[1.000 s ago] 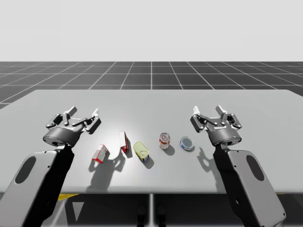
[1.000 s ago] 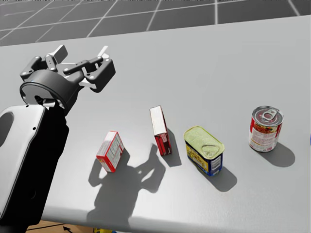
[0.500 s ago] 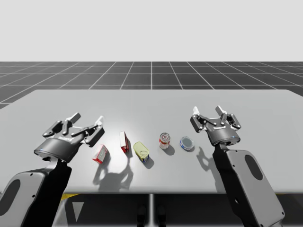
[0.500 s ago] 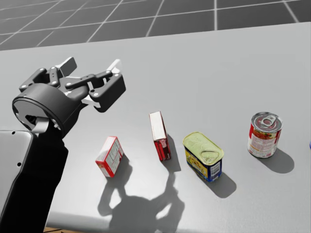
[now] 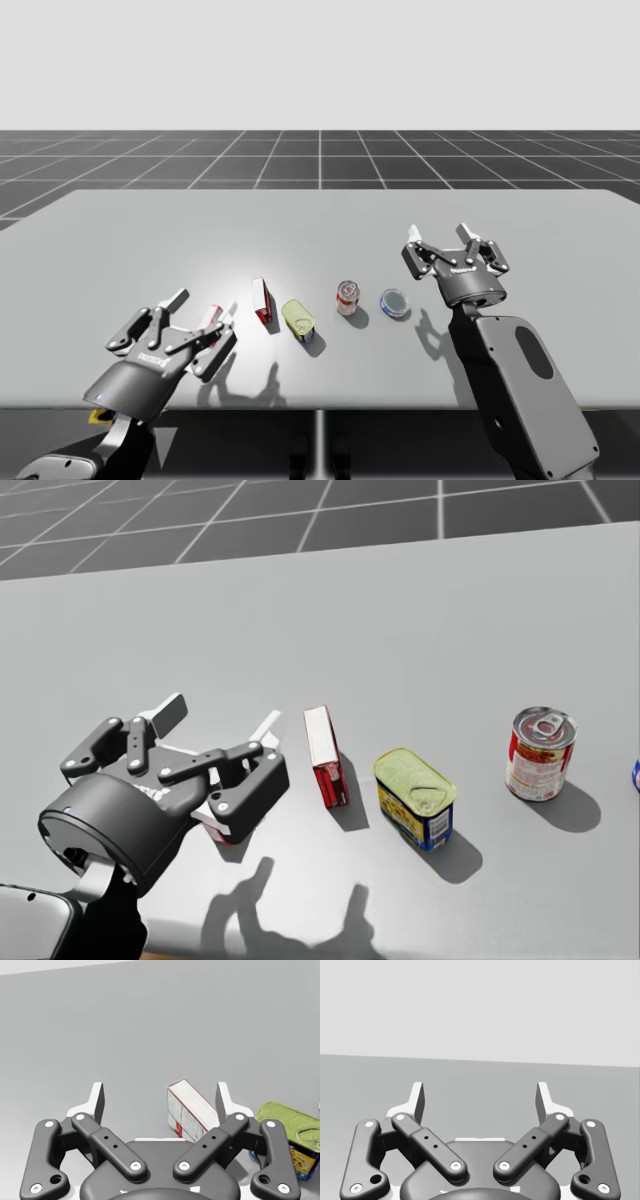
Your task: Lift the pudding box off the table.
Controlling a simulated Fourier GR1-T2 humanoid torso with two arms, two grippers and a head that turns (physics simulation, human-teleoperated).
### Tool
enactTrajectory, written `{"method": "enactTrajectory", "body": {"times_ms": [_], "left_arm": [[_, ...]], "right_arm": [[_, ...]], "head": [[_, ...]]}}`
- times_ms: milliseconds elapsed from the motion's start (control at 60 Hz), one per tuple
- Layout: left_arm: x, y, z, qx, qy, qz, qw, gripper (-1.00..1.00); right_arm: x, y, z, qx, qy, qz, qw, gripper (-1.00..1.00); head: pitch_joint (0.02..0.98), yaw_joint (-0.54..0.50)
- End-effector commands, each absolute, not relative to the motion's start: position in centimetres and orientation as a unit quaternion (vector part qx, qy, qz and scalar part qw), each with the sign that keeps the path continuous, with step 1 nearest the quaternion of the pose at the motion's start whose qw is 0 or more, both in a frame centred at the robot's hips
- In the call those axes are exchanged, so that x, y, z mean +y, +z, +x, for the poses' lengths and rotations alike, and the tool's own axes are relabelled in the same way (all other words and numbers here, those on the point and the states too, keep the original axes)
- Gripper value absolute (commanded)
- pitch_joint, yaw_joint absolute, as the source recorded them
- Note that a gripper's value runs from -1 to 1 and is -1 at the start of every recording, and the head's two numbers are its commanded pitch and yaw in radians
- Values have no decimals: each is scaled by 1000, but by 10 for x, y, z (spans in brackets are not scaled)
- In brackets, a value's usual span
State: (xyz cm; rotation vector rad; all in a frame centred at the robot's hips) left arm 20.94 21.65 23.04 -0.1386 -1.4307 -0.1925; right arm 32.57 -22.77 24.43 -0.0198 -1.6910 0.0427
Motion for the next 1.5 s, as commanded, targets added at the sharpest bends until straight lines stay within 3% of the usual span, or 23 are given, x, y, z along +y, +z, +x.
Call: {"method": "enactTrajectory", "body": {"times_ms": [17,283,517,783,950,1500], "left_arm": [[203,206,195,-637,-94,-67,762,-1000],[190,183,186,-614,-79,-80,781,-1000],[173,171,194,-604,-72,-86,789,-1000],[159,156,218,-584,-44,-89,805,-1000],[153,144,239,-578,-25,-62,813,-1000],[137,138,281,-559,6,-40,828,-1000]], "right_arm": [[-228,244,326,-749,17,-8,663,-1000],[-229,244,326,-746,21,0,666,-1000],[-229,243,326,-746,21,0,665,-1000],[-230,243,325,-740,28,3,672,-1000],[-230,243,325,-739,28,1,673,-1000],[-231,243,325,-739,29,-3,673,-1000]], "head": [[783,250],[788,248],[788,250],[794,247],[799,246],[808,243]]}}
